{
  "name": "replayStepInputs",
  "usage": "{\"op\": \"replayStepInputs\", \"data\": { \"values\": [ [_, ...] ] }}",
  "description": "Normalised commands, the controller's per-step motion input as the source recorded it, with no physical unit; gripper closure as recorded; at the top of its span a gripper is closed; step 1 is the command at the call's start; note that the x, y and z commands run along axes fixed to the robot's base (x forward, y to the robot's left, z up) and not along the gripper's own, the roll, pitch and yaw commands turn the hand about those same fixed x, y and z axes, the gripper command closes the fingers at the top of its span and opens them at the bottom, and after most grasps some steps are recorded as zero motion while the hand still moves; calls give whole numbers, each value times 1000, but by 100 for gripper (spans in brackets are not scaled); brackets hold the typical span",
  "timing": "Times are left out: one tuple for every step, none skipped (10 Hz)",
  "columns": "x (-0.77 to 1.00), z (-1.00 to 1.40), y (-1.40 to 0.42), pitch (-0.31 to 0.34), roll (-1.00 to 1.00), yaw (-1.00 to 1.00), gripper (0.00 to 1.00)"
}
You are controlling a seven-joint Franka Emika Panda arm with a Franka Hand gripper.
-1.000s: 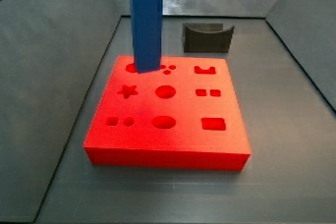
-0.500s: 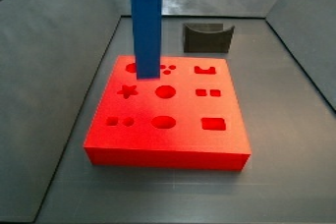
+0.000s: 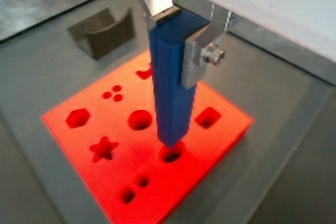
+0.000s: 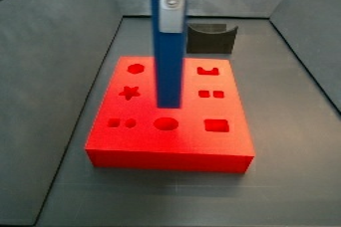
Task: Pick up the rectangle object. Move up. Move to above the board. Insert the rectangle object.
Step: Insert the rectangle object.
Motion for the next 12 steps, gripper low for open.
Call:
{"op": "replayStepInputs", "data": {
  "values": [
    [649,114,-306,0,0,-346,100],
    [737,157,-226,4,-7,-289,100],
    [863,103,0,44,0,-200,100],
    [974,0,89,77,4,-109,100],
    [983,-140,237,93,76,-89,100],
    [803,-229,237,64,109,-26,100],
    [846,-229,171,67,116,-23,100],
    [874,-229,0,67,107,-51,100],
    [854,-220,-223,47,79,-94,100],
    [829,-226,-254,31,69,-129,100],
    [851,-271,-223,30,80,-111,100],
    [929,-254,-74,69,106,-49,100]
  ]
}}
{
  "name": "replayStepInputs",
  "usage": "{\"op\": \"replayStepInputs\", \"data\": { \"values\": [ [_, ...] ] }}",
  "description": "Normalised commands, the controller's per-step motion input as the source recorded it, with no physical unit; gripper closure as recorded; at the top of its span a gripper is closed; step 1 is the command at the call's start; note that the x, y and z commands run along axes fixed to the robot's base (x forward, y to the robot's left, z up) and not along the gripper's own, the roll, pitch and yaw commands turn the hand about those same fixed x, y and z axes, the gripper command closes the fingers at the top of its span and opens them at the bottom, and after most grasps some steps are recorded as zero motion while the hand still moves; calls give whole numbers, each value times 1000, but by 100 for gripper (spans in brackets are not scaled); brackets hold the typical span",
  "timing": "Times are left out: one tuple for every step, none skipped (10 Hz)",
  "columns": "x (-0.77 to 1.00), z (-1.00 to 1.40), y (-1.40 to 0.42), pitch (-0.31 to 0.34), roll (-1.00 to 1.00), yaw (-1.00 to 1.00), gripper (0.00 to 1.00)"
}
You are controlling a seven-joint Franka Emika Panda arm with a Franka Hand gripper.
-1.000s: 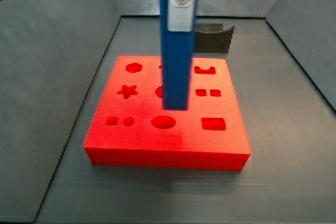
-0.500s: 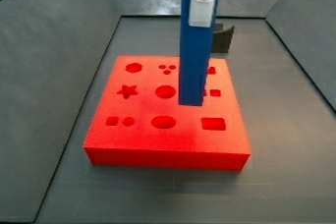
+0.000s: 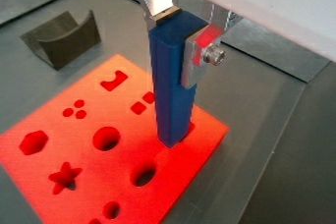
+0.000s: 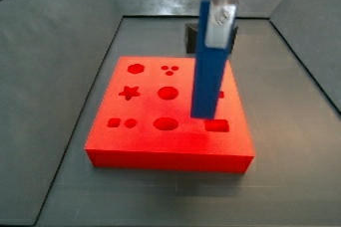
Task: Pick up the rectangle object. Move up. Move to above the board. Insert the rectangle object.
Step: Insert the rectangle object.
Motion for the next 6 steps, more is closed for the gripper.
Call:
{"op": "replayStepInputs", "data": {
  "values": [
    [774,-171,49,94,143,0,100],
    [651,-89,154,76,106,111,100],
    [503,-20,174,73,11,189,100],
    [403,0,91,64,0,171,100],
    [294,-31,0,20,0,146,100],
    [209,-151,0,0,0,189,100]
  ]
}}
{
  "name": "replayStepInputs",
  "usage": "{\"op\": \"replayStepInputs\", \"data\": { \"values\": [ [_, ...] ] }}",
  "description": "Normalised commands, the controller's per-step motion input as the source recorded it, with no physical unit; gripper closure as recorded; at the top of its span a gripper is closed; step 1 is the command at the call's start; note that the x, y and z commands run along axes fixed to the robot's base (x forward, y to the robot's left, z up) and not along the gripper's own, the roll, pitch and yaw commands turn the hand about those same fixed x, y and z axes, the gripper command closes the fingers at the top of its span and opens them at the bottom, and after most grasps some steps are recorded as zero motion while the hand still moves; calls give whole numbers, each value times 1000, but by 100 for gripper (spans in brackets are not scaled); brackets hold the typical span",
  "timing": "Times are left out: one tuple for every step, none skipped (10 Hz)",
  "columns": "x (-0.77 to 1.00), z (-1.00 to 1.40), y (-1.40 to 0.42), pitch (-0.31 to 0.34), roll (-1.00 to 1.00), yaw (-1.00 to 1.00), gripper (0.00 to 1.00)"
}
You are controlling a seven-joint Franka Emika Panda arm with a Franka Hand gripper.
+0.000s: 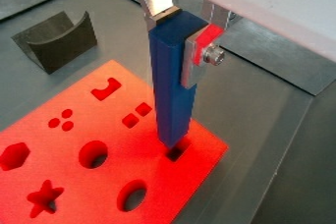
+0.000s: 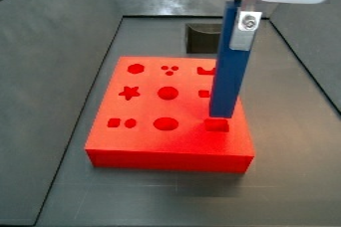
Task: Pick up the rectangle object. Move up. Move to above the board. Insert the rectangle object.
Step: Insert the rectangle object.
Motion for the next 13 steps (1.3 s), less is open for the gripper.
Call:
{"op": "replayStepInputs", "data": {
  "values": [
    [189,-277,0,0,0,291,100],
    [103,-157,-6,0,0,209,100],
    [0,-54,-23,0,0,91,100],
    [-54,-23,-89,-17,0,80,100],
    [-160,0,-143,-57,6,80,100],
    [-46,0,-103,-6,0,57,100],
    [0,0,-66,0,0,31,100],
    [97,-37,-37,0,0,23,100],
    [80,-103,-54,0,11,17,100],
    [34,-57,-34,0,0,3,100],
    [0,-26,0,0,0,0,100],
    [3,-149,0,0,14,0,100],
    [0,-166,0,0,19,0,100]
  ]
}}
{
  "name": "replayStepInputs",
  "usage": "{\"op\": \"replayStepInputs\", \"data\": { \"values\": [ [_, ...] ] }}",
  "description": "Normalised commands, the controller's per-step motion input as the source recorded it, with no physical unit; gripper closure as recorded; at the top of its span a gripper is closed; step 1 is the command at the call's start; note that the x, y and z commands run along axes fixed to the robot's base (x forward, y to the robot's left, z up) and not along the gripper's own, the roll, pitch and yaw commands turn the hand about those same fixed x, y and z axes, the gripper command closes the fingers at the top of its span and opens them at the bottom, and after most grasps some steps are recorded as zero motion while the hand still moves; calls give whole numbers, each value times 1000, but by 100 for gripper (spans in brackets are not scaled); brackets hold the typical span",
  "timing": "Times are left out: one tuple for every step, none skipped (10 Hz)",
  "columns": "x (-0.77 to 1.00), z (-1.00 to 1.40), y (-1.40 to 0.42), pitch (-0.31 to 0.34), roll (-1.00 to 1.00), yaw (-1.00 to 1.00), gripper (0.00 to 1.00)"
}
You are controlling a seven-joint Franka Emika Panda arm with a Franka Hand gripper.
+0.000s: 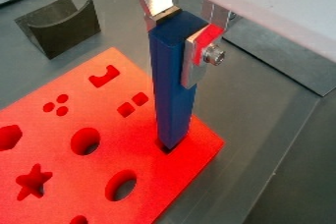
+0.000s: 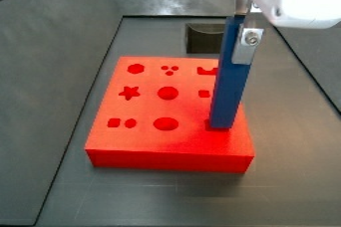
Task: Pick up the rectangle object. Move up. Move to above the board. Insert the rectangle object.
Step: Insert the rectangle object.
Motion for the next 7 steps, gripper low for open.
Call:
{"op": "replayStepInputs", "data": {
  "values": [
    [0,-194,0,0,16,0,100],
    [0,-226,0,0,4,0,100],
    [0,-131,0,0,0,0,100],
    [0,-100,0,0,0,0,100],
    [0,-106,0,0,0,0,100],
    [0,-117,0,0,0,0,100],
    [0,-137,-20,0,6,0,100]
  ]
}}
